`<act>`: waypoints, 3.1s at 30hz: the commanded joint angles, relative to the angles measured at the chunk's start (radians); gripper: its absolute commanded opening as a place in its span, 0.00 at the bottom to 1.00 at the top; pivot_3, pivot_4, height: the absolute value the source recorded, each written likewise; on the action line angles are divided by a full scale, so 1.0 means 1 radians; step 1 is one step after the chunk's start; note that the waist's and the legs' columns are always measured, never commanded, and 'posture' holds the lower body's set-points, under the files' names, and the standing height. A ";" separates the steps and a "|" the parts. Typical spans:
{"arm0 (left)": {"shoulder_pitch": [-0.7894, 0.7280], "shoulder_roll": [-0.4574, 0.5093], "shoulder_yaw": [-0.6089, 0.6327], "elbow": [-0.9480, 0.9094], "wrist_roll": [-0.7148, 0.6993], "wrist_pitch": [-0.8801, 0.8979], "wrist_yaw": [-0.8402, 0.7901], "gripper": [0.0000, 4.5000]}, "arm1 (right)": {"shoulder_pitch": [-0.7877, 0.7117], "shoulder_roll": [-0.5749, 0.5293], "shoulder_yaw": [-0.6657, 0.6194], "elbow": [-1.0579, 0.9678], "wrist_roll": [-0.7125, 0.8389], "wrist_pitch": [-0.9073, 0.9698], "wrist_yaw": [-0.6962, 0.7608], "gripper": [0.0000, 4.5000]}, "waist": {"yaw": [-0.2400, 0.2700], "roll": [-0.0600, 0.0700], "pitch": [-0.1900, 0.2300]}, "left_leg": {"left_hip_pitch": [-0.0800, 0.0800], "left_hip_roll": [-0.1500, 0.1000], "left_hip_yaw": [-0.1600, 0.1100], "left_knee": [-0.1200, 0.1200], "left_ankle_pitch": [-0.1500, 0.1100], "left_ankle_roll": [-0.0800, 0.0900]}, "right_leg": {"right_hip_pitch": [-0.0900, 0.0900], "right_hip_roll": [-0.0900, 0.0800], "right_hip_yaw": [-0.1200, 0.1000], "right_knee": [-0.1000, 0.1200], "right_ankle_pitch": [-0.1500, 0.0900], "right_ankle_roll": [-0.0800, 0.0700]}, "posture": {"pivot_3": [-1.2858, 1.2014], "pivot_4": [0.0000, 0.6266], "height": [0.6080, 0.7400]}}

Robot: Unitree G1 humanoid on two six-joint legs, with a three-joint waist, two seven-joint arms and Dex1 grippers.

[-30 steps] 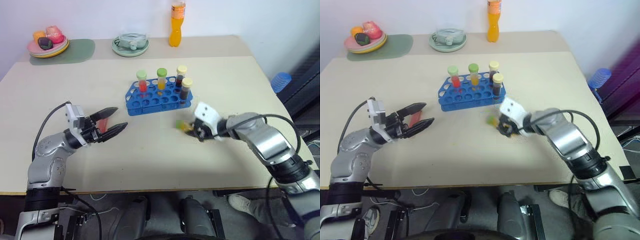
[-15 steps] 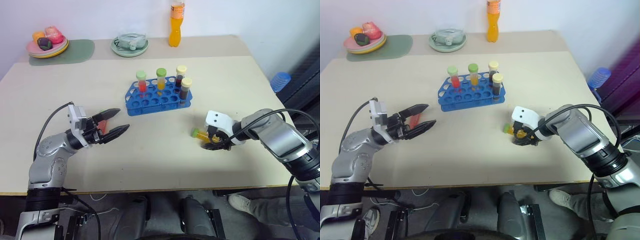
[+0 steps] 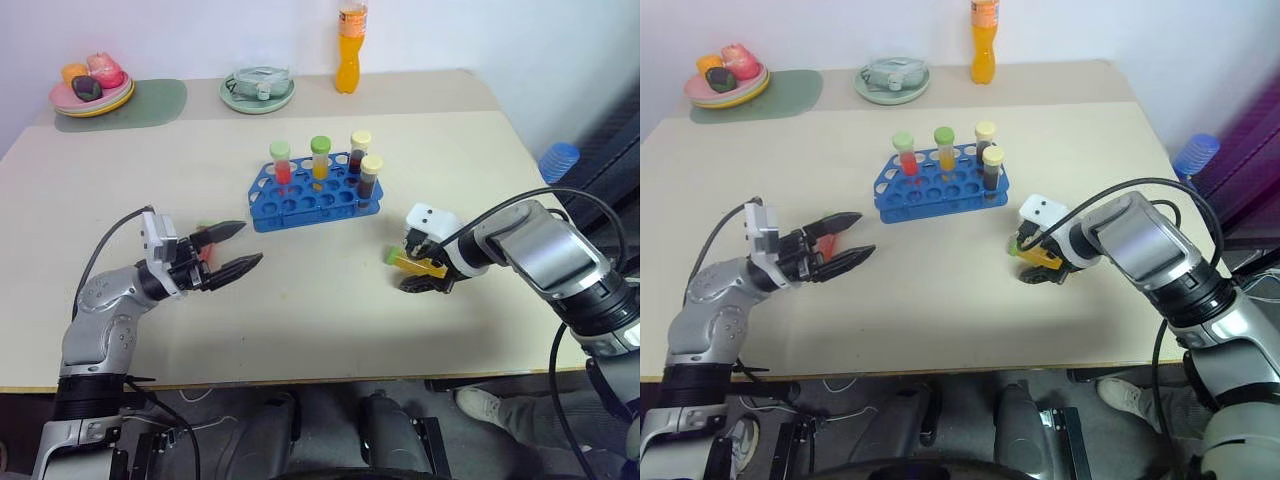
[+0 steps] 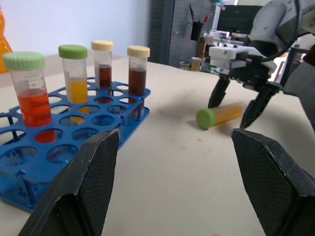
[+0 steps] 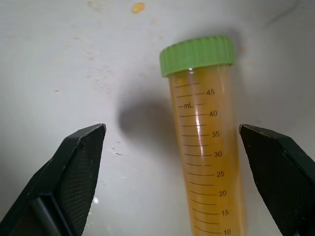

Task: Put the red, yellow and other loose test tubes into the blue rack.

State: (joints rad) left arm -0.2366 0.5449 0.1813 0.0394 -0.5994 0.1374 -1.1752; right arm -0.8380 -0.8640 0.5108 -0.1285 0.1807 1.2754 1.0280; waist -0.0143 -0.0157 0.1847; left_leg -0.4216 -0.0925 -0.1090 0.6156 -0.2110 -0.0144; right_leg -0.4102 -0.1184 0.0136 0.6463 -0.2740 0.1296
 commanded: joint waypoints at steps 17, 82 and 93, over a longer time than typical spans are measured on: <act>0.033 0.003 0.010 -0.084 -0.009 0.002 0.032 0.83 | -0.105 0.065 0.095 0.114 -0.033 -0.038 -0.041 0.17 | -0.003 0.000 0.000 | -0.001 0.000 0.000 0.000 0.000 0.000 | -0.001 0.000 0.000 0.001 0.000 0.000 | 0.52 0.24 1.00; 0.007 -0.006 0.121 -0.071 -0.070 0.046 0.149 0.83 | 0.102 0.821 -0.602 0.124 0.149 -0.921 -0.440 0.19 | -0.004 -0.001 0.000 | 0.000 0.000 0.000 0.000 0.001 -0.002 | -0.002 0.002 0.001 0.003 0.001 0.000 | 0.52 0.24 1.00; 0.012 -0.052 0.144 -0.077 -0.043 -0.017 0.219 0.83 | 0.017 0.921 -0.567 0.820 -0.042 -1.698 -0.551 0.19 | -0.038 0.000 0.000 | 0.001 0.001 0.000 -0.002 0.005 -0.009 | -0.003 0.003 0.002 0.005 0.001 0.000 | 0.52 0.24 1.00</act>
State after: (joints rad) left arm -0.2282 0.4942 0.3019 -0.0019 -0.6411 0.1406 -0.9741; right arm -0.7697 0.0440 -0.0582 0.6480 0.1539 -0.3118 0.4933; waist -0.0521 -0.0160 0.1844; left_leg -0.4202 -0.0912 -0.1091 0.6133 -0.2054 -0.0235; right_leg -0.4133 -0.1144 0.0156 0.6518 -0.2727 0.1295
